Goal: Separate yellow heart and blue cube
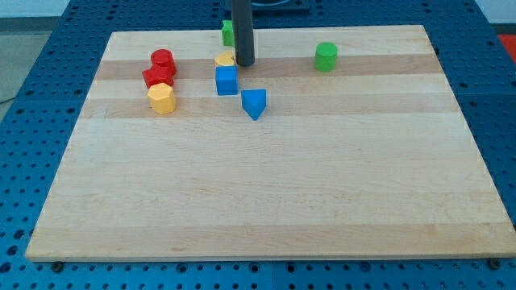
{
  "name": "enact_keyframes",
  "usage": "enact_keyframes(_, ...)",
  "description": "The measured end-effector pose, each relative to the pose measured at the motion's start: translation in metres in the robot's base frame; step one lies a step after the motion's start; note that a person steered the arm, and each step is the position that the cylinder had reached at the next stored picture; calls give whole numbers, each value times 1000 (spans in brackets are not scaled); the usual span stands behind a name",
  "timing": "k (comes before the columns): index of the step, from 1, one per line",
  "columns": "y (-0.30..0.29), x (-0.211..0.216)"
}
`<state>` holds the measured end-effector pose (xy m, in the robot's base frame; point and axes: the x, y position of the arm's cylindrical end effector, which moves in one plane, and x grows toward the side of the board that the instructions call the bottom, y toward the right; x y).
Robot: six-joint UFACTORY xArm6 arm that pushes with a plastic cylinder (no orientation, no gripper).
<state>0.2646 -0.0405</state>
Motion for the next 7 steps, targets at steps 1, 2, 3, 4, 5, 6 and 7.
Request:
enact_keyframes(1,-17,-11)
enact_keyframes(2,-38,24)
enact_keyframes(3,-45,53)
enact_keyframes(4,-45,72)
enact_keyframes(5,-45,79)
enact_keyframes(6,-45,80)
enact_keyframes(7,-46,122)
